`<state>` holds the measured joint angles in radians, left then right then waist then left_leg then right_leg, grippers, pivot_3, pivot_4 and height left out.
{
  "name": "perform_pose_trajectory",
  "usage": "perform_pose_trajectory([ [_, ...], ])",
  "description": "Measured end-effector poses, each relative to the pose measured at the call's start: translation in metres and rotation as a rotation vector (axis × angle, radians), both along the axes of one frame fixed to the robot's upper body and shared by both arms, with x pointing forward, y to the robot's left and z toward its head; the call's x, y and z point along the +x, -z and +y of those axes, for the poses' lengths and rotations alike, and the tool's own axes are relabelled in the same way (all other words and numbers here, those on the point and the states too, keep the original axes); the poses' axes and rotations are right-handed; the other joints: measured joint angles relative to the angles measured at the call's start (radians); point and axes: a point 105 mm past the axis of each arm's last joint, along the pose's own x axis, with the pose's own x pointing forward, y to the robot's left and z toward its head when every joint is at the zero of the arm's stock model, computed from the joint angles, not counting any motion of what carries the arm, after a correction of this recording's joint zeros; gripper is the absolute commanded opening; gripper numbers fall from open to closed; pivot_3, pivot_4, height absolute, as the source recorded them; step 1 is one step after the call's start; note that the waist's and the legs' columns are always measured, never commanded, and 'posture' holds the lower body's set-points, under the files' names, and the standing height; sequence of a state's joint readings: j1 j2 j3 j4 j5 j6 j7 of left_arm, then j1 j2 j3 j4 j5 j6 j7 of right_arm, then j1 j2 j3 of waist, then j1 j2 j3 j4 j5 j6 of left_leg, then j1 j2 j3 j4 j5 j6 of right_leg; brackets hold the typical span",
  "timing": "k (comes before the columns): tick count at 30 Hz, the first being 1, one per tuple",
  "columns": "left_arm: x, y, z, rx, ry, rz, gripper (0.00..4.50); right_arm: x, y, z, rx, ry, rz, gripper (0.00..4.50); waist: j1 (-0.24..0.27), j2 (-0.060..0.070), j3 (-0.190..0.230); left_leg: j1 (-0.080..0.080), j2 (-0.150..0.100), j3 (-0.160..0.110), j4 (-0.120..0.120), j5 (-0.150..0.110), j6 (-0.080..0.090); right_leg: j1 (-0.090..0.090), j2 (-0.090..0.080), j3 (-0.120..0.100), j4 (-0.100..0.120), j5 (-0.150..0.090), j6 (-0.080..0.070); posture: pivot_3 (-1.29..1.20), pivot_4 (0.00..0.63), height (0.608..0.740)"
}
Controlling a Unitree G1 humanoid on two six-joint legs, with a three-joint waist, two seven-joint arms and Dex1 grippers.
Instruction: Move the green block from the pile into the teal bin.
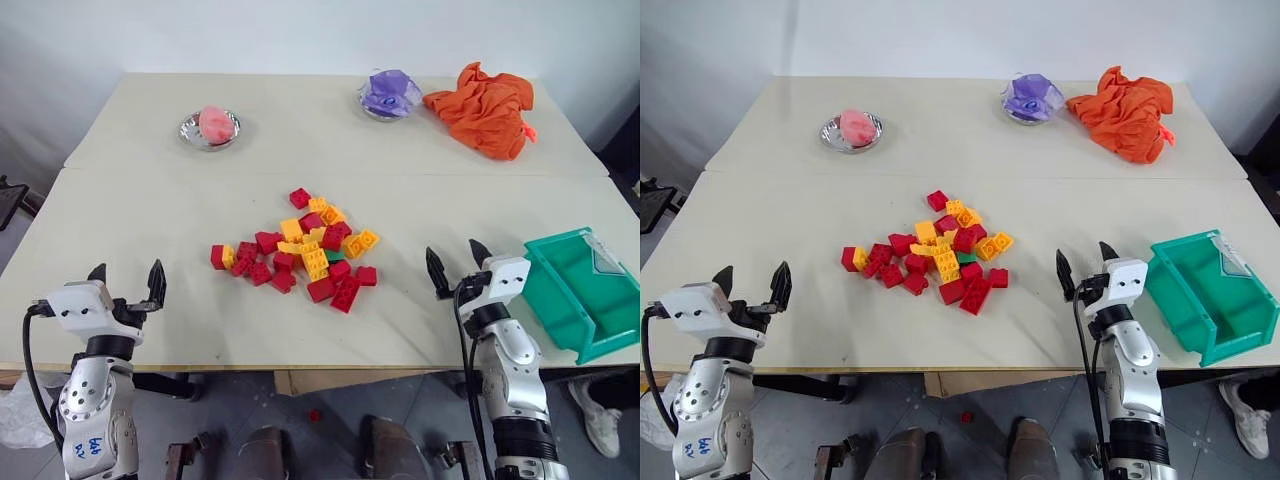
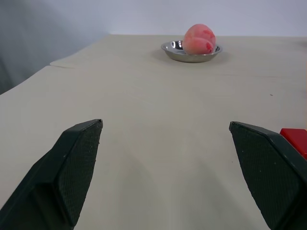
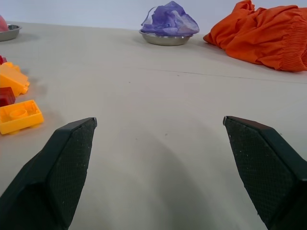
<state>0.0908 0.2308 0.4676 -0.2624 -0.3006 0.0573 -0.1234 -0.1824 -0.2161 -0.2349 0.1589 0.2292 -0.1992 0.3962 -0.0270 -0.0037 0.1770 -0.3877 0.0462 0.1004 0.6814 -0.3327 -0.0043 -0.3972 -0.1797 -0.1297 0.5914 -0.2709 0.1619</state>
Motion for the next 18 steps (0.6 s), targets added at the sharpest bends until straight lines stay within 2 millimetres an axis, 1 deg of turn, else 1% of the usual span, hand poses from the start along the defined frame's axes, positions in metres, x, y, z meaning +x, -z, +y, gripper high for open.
perform_pose_trajectory([
  [3, 0.0, -0.001, 0.003, 0.005, 0.003, 0.011, 4.5, 0.001, -0.004, 0.0, -0.019, -0.017, -0.008, 4.44, 0.0, 0.0, 0.0, 0.0, 0.0, 0.0, 0.0, 0.0, 0.0, 0.0, 0.0, 0.0, 0.0, 0.0, 0.0, 0.0, 0.15, 0.74],
  [5, 0.0, -0.003, 0.002, -0.002, 0.036, 0.008, 4.5, 0.002, -0.011, 0.002, -0.041, -0.062, -0.022, 4.44, 0.0, 0.0, 0.0, 0.0, 0.0, 0.0, 0.0, 0.0, 0.0, 0.0, 0.0, 0.0, 0.0, 0.0, 0.0, 0.0, 0.15, 0.74],
  [8, -0.001, -0.015, -0.009, 0.055, 0.19, 0.0, 4.5, -0.002, -0.03, 0.011, -0.072, -0.195, -0.054, 4.44, 0.0, 0.0, 0.0, 0.0, 0.0, 0.0, 0.0, 0.0, 0.0, 0.0, 0.0, 0.0, 0.0, 0.0, 0.0, 0.0, 0.15, 0.74],
  [9, -0.002, -0.02, -0.015, 0.083, 0.254, -0.001, 4.5, -0.004, -0.036, 0.013, -0.08, -0.242, -0.057, 4.27, 0.001, 0.0, 0.0, 0.0, 0.0, 0.0, 0.0, 0.0, 0.0, 0.0, 0.0, 0.0, 0.0, 0.0, 0.0, 0.0, 0.15, 0.74],
  [11, -0.007, -0.028, -0.029, 0.184, 0.466, 0.043, 4.5, -0.013, -0.047, 0.014, -0.139, -0.396, -0.04, 3.81, 0.003, 0.001, 0.0, 0.0, 0.0, 0.0, 0.0, 0.0, 0.0, 0.0, 0.0, 0.0, 0.0, 0.0, -0.001, 0.0, 0.15, 0.74],
  [12, -0.01, -0.03, -0.033, 0.233, 0.555, 0.07, 4.5, -0.018, -0.053, 0.013, -0.173, -0.46, -0.027, 3.5, 0.004, 0.001, 0.0, 0.0, 0.001, 0.0, 0.0, 0.0, 0.001, 0.0, 0.0, 0.0, 0.0, 0.0, -0.001, 0.0, 0.15, 0.74],
  [14, -0.015, -0.032, -0.041, 0.304, 0.671, 0.109, 4.5, -0.025, -0.058, 0.013, -0.211, -0.552, -0.004, 2.81, 0.002, 0.001, 0.0, 0.0, 0.001, 0.0, 0.0, -0.001, 0.0, 0.0, 0.0, 0.0, 0.0, -0.001, -0.001, 0.0, 0.15, 0.74],
  [15, -0.018, -0.031, -0.046, 0.336, 0.737, 0.135, 4.5, -0.028, -0.056, 0.016, -0.228, -0.605, 0.019, 2.42, 0.002, 0.001, 0.0, 0.0, 0.001, 0.0, 0.0, -0.001, 0.0, 0.0, 0.001, 0.0, 0.0, -0.001, -0.001, 0.0, 0.15, 0.74],
  [16, -0.02, -0.028, -0.051, 0.358, 0.795, 0.159, 4.5, -0.031, -0.053, 0.019, -0.248, -0.655, 0.048, 2.13, 0.002, 0.001, 0.0, 0.0, 0.001, 0.0, 0.0, -0.001, 0.0, 0.0, 0.001, 0.0, 0.0, -0.001, -0.001, 0.0, 0.15, 0.74],
  [18, -0.025, -0.022, -0.061, 0.393, 0.906, 0.201, 4.5, -0.038, -0.041, 0.033, -0.286, -0.784, 0.127, 1.47, 0.0, 0.001, 0.001, 0.0, 0.001, 0.001, 0.0, -0.001, 0.0, 0.0, 0.001, 0.0, 0.0, -0.001, -0.002, 0.0, 0.15, 0.74],
])
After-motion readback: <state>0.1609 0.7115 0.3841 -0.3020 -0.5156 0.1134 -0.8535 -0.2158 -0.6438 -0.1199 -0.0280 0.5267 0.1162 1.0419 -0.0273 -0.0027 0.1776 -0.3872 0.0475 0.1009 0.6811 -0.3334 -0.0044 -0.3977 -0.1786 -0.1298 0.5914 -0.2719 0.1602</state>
